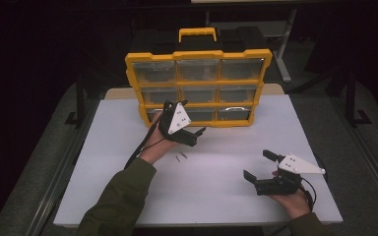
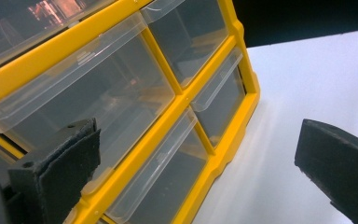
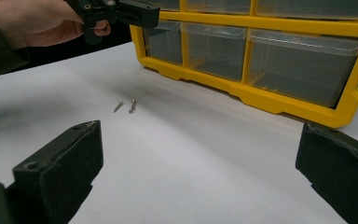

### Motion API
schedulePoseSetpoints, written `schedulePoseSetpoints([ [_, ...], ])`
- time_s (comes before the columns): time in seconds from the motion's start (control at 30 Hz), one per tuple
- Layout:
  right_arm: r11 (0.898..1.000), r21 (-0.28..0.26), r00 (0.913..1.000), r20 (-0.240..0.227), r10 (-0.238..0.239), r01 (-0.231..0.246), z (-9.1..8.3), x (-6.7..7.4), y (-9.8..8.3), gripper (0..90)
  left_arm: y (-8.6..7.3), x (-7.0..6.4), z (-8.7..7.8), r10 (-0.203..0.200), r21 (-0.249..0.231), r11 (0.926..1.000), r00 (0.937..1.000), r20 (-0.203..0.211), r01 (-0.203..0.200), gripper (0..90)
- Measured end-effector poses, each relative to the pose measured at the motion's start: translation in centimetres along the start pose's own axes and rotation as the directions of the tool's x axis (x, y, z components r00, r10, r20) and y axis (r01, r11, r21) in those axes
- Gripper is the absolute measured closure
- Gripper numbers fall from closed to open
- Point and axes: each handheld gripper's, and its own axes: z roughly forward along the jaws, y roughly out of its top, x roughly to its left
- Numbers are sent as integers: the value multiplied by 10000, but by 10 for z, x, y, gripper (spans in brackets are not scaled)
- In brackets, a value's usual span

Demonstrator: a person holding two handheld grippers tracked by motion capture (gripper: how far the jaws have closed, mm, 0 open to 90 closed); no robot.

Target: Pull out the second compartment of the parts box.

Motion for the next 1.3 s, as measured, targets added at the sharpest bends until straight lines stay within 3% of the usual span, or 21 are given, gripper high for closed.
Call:
schedulePoseSetpoints([
  [0.23, 10000, 12, 10000, 23, 64, -65, 0, -1, -1, 2, 4, -3, 3, 943, 419, 9948, 9953, -233, -933, 0],
  [0.47, 10000, 12, 10000, 17, 79, -79, -1, 0, -1, 1, 8, -5, 5, 1547, 709, 9858, 9873, -354, -1519, 0],
  [0.6, 10000, 20, 10000, 5, 81, -81, -1, 0, -2, 2, 12, -6, 7, 2037, 888, 9760, 9779, -475, -1990, 0],
  [0.83, 10000, 30, 10000, 7, 67, -67, -1, -1, -2, 1, 15, -7, 10, 2560, 1131, 9621, 9648, -595, -2483, 0],
  [1.1, 9999, 23, 9999, 49, 114, -114, -2, -1, -2, 1, 18, -11, 14, 3851, 1809, 9128, 9191, -832, -3660, 0],
  [1.17, 9999, 21, 9999, 55, 131, -131, -2, -1, -2, 1, 18, -13, 14, 4009, 1890, 9055, 9119, -881, -3799, 2],
  [1.2, 9999, 25, 9999, 55, 126, -126, -2, -2, -3, 1, 19, -13, 15, 4255, 1968, 8939, 9005, -898, -4027, 12],
  [1.23, 9999, 25, 9999, 55, 126, -126, -2, -2, -3, 1, 17, -15, 15, 4217, 1999, 8954, 9018, -940, -3979, 12],
  [1.3, 9999, 32, 9999, 47, 119, -119, -1, -2, -3, 1, 17, -16, 17, 4397, 2068, 8864, 8930, -962, -4142, 12],
])
